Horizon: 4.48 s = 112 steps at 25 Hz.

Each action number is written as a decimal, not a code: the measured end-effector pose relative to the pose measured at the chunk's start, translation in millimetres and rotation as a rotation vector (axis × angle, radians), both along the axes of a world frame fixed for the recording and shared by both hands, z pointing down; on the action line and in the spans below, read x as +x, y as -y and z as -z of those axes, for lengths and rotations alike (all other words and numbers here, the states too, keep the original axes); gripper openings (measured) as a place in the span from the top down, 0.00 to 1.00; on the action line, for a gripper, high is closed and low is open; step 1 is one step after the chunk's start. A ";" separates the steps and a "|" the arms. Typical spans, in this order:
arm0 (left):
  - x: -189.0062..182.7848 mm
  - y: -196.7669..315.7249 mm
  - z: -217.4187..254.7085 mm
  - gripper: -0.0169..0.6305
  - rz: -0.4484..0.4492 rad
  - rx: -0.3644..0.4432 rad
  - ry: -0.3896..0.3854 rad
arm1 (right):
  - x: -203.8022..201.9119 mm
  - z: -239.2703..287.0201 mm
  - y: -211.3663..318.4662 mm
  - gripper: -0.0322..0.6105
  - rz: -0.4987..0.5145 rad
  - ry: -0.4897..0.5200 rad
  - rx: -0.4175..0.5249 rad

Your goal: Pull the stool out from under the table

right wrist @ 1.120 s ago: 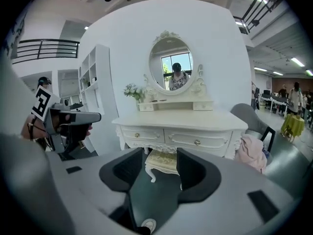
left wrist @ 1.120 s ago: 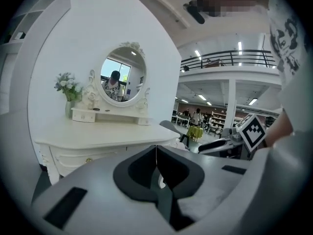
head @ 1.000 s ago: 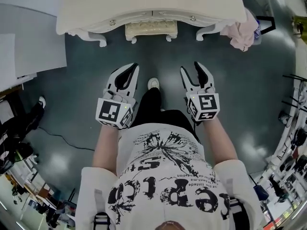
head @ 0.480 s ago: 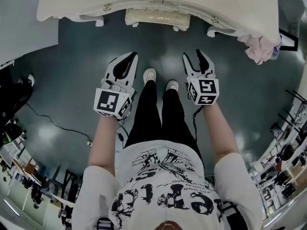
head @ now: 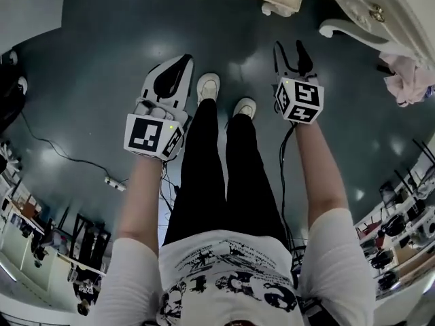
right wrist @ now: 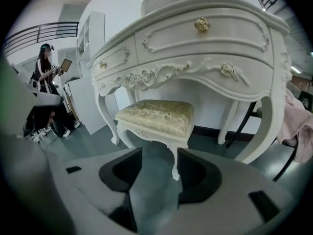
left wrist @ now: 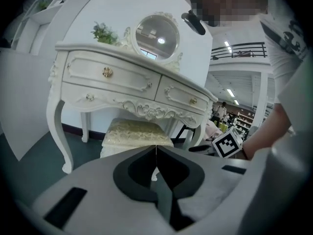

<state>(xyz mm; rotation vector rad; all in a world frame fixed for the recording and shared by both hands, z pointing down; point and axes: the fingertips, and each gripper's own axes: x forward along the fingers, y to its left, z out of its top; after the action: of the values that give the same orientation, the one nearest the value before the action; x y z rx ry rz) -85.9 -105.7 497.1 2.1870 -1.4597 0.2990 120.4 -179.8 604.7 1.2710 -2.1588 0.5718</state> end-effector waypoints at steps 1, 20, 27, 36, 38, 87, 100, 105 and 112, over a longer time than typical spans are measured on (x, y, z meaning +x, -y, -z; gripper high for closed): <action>1.4 -3.2 -14.6 0.94 0.002 -0.004 -0.004 | 1.6 -15.0 3.1 0.61 0.000 -0.011 0.010; 21.5 28.3 -160.8 0.94 -0.041 -0.016 -0.083 | 9.1 -165.4 105.6 0.52 -0.049 -0.137 0.091; 13.3 53.0 -165.6 0.94 -0.080 0.033 -0.061 | 7.3 -181.9 130.7 0.52 -0.086 -0.144 0.101; 9.3 43.4 -174.3 0.94 -0.091 0.011 -0.072 | 5.1 -190.4 140.2 0.55 -0.119 -0.092 0.063; 10.0 44.9 -174.2 0.94 -0.094 0.016 -0.063 | 5.9 -188.1 141.5 0.56 -0.114 -0.106 0.073; 39.0 -149.5 -152.5 0.94 -0.143 0.071 -0.024 | 0.4 -190.7 -111.8 0.56 0.084 -0.154 -0.022; 63.5 -216.6 -148.9 0.94 -0.125 0.093 -0.011 | 24.3 -193.8 -204.2 0.56 0.113 -0.150 -0.028; 68.5 -221.1 -147.5 0.94 -0.117 0.072 -0.010 | 26.7 -195.4 -208.7 0.56 0.140 -0.157 -0.039; 77.0 -232.5 -144.4 0.94 -0.116 0.050 -0.026 | 28.8 -197.1 -209.9 0.55 0.087 -0.154 -0.116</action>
<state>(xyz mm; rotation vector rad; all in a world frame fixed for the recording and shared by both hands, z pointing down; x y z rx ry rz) -8.9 126.7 641.5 2.3114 -1.3420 0.2752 149.3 30.0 801.8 1.1155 -2.0131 0.5373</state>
